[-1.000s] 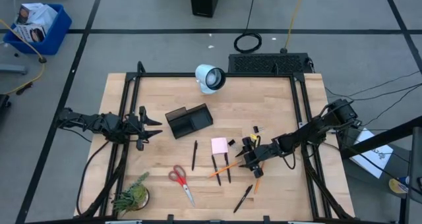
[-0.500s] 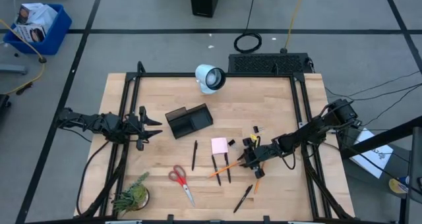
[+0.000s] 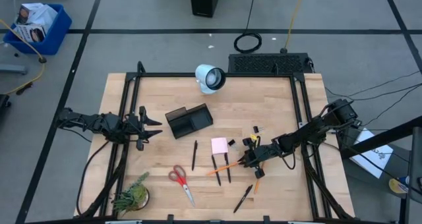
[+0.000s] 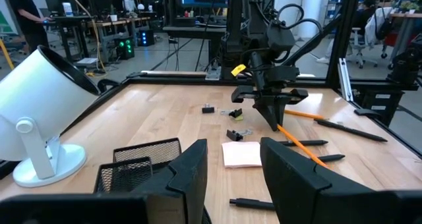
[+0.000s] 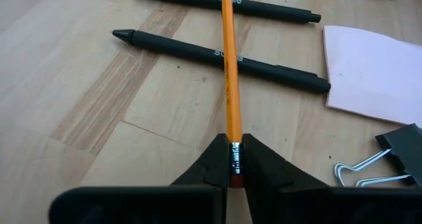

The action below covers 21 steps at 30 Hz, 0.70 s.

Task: Pick and place office supplies into organizer
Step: Put the orange pencil into the black desk organizer

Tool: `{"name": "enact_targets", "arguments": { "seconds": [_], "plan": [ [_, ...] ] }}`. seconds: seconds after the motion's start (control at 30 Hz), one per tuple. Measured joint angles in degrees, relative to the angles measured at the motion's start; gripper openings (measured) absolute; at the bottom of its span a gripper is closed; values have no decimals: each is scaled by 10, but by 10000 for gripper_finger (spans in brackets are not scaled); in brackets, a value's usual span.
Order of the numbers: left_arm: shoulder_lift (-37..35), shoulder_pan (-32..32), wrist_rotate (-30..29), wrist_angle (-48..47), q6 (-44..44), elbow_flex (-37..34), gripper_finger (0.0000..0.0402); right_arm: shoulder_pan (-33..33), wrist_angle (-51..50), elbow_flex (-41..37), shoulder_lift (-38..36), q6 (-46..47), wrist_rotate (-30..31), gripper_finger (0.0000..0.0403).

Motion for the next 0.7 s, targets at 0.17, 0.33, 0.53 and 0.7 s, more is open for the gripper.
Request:
{"name": "enact_targets", "arguments": {
  "seconds": [0.17,0.33,0.53,0.7],
  "plan": [
    [0,0,0,0,-1,0,145,0,10,0,0,24,1,30],
    [0,0,-1,11,-1,0,145,0,26,0,0,26,1,31],
    [0,0,3,96,-99,0,145,0,78,0,0,10,1,19],
    [0,0,5,144,-189,0,145,0,110,0,0,-3,4,32]
  ]
}}
